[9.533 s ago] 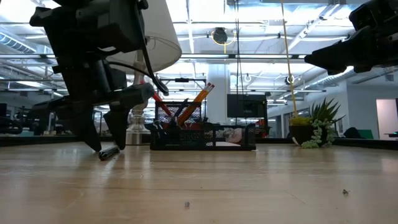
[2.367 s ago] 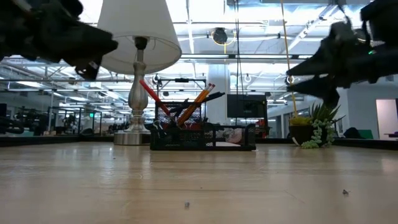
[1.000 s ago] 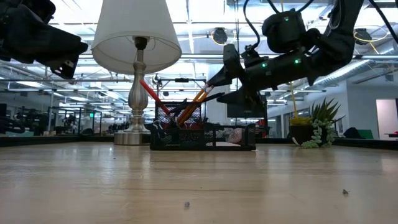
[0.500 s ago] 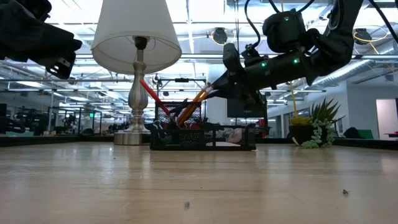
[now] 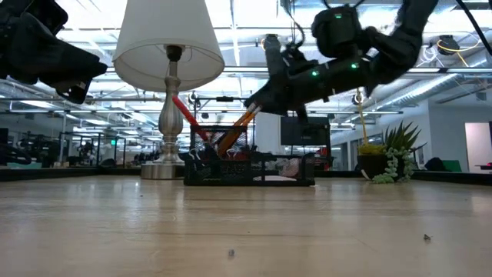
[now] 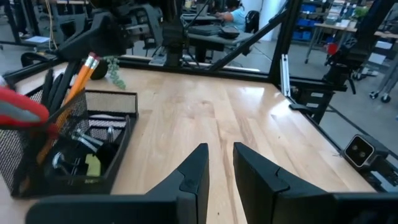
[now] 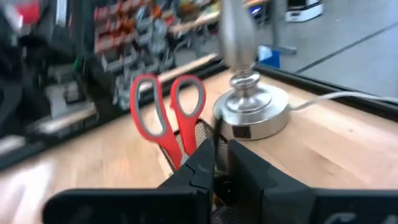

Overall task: Pick and place office supplies into organizer
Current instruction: Put the black pen into the top left compartment of the desk organizer, then return to Home Position

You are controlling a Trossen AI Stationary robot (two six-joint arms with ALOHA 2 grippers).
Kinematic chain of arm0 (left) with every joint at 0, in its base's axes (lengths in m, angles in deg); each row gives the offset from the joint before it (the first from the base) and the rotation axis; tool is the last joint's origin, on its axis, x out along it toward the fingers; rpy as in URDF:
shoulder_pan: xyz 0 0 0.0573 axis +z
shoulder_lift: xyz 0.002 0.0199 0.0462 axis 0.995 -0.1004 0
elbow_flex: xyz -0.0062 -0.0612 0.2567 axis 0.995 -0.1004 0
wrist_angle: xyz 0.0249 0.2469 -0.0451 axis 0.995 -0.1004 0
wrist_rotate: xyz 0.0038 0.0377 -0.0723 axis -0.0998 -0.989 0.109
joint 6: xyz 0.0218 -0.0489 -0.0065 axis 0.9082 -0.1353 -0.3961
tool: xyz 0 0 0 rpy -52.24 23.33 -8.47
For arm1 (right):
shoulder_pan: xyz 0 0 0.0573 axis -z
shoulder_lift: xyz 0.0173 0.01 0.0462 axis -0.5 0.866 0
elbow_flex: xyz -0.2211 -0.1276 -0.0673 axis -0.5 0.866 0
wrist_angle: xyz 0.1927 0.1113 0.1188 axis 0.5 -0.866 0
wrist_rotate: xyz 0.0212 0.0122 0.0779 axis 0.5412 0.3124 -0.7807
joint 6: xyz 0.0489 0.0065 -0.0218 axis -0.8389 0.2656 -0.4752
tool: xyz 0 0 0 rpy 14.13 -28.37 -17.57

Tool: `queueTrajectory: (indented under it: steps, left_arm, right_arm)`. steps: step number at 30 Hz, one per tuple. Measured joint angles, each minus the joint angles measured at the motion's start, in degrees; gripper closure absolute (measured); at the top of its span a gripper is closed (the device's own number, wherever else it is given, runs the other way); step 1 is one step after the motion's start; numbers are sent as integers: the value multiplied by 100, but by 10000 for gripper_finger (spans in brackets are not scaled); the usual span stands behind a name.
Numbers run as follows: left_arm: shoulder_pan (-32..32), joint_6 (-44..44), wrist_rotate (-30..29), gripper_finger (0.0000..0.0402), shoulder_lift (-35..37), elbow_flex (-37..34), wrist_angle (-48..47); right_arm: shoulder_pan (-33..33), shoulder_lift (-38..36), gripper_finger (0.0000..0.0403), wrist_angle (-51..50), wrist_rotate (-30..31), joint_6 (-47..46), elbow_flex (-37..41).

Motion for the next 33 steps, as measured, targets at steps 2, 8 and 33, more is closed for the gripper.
queueTrajectory:
  steps: [2,8,33]
  left_arm:
    - [0,-21,-5,325,0,0,7]
    - [0,-73,-29,325,0,0,8]
    - [0,-883,-1221,325,-9,0,-290]
  right_arm:
    - [-1,-10,381,-481,-232,299,-216]
    - [-195,-2,355,-749,-317,1060,-450]
    - [-377,-1095,241,-2125,-497,1212,-407]
